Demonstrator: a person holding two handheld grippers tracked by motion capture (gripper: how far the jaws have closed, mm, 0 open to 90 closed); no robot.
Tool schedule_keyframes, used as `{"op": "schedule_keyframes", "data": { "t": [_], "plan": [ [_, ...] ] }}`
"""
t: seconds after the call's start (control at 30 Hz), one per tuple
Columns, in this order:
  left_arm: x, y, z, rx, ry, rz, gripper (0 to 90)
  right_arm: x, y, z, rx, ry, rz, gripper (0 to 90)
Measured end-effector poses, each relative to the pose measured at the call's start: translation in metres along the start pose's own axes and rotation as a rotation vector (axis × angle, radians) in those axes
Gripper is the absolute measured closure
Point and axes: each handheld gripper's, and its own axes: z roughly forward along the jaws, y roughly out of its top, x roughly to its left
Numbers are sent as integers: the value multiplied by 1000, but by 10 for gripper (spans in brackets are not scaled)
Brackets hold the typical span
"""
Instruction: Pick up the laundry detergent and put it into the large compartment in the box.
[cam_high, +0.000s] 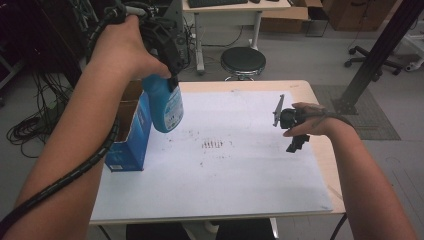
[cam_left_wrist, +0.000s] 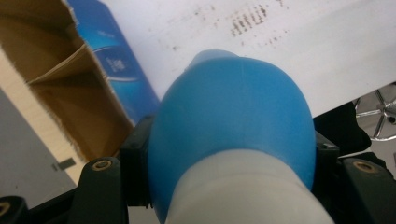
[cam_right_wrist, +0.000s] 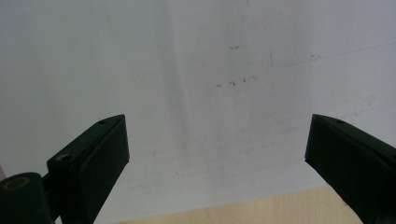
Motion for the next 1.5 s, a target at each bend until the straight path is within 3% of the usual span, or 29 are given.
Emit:
{"op": "schedule_keyframes", "data": {
  "t": [0.43, 0.83, 1.5],
  "plan": [
    [23, -2, -21, -28, -7, -108, 375, -1, 3, -1, -2, -1, -3, 61],
    [53, -11, -35, -49, -4, -199, 375, -2, 5, -6, -1, -4, -2, 62],
    [94, -25, -38, -75, 7, -314, 375, -2, 9, -11, 2, -11, -8, 62]
  ]
}}
